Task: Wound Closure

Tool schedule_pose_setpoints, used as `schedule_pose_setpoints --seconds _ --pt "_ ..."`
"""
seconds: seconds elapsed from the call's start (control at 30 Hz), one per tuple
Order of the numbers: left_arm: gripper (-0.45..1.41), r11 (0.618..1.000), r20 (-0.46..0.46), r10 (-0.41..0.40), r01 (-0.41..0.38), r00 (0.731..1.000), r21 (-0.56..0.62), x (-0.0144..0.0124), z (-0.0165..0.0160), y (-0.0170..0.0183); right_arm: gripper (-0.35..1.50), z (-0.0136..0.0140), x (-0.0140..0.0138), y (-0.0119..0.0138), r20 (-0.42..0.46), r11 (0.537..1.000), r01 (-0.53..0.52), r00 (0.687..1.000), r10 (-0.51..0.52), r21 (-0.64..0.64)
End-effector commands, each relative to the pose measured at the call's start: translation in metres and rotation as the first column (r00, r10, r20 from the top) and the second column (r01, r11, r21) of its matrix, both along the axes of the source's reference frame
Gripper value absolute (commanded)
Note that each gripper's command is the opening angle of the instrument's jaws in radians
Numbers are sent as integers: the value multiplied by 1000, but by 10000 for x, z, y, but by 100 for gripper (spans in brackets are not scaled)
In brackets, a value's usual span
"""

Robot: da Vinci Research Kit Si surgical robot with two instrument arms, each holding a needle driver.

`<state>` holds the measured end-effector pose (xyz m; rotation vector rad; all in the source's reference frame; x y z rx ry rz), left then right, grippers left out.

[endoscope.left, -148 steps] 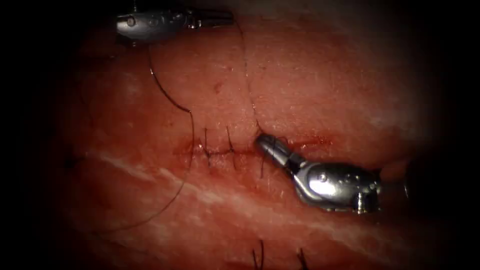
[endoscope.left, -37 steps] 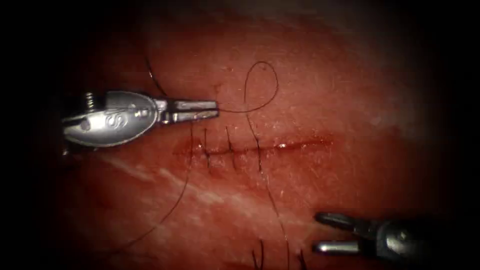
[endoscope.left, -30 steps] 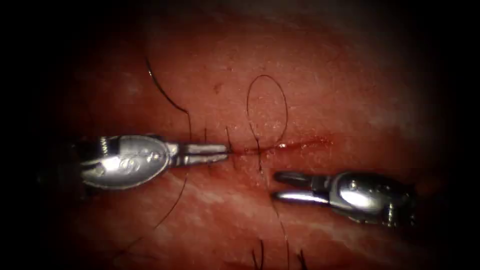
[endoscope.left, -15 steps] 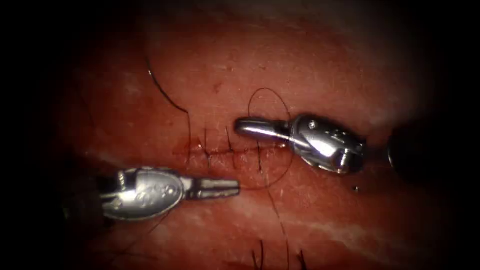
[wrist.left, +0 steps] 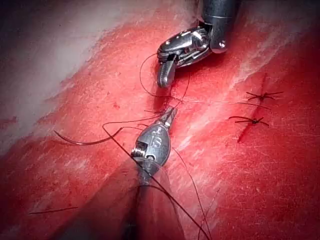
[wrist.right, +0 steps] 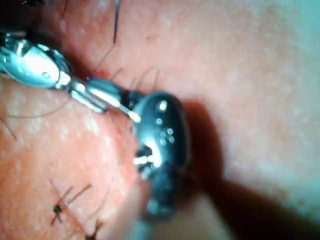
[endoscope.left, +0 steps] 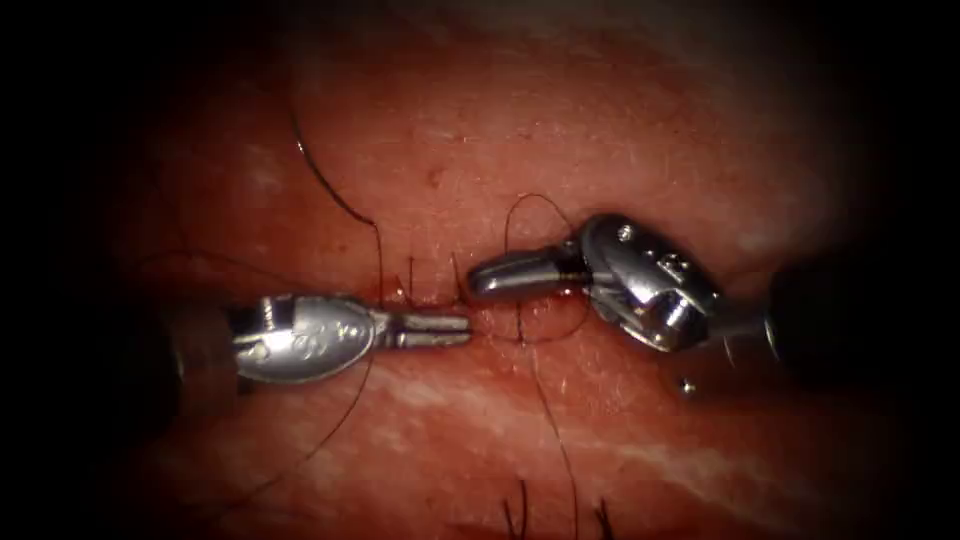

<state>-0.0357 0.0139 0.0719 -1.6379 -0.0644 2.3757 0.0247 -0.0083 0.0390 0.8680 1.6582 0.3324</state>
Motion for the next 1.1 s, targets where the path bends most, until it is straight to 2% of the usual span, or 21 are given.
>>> schedule_pose_setpoints --seconds 0.03,0.13,0.27,0.33,0.47,0.5,0.57,0.7,0.93,0.97,1.03,1.07,1.1 --pt "-45 1000 1 0 0 1000 3 -9 7 -4 -35 0 2 -7 3 999 38 999 -38 -35" --pt "-45 1000 0 -3 3 1000 4 -13 6 -2 -35 -9 3 -6 17 982 123 992 -122 -143" --pt "-45 1000 1 -4 4 1000 7 -15 4 2 -35 -15 6 -7 50 932 238 971 -234 -274" --pt "-45 1000 1 -5 5 1000 8 -16 4 3 -20 -17 13 -3 80 900 295 955 -284 -321" --pt "-45 1000 -1 -4 4 1000 9 -17 4 3 -20 -18 17 -10 94 854 346 937 -337 -389" --pt "-45 1000 -3 -2 2 1000 10 -17 4 4 -13 -18 18 -13 111 833 366 929 -353 -414" --pt "-45 1000 -5 0 0 1000 11 -17 4 4 -13 -17 19 -19 135 797 400 914 -382 -452" --pt "-45 1000 -6 3 -3 1000 12 -16 5 6 12 -13 19 -33 172 709 455 883 -436 -539" --pt "-45 1000 -13 13 -13 1000 15 -12 12 11 29 -16 15 -39 174 626 498 845 -506 -600" --pt "-45 1000 -15 15 -15 1000 16 -13 12 11 37 -17 15 -40 180 620 505 841 -510 -600" --pt "-45 1000 -15 15 -15 1000 16 -13 11 10 66 -19 15 -42 188 612 514 835 -516 -602" --pt "-45 1000 -15 15 -15 1000 15 -12 11 9 91 -20 15 -45 202 596 530 825 -529 -603" --pt "-45 1000 -17 17 -17 1000 16 -12 11 9 96 -21 15 -47 209 587 539 818 -537 -604"
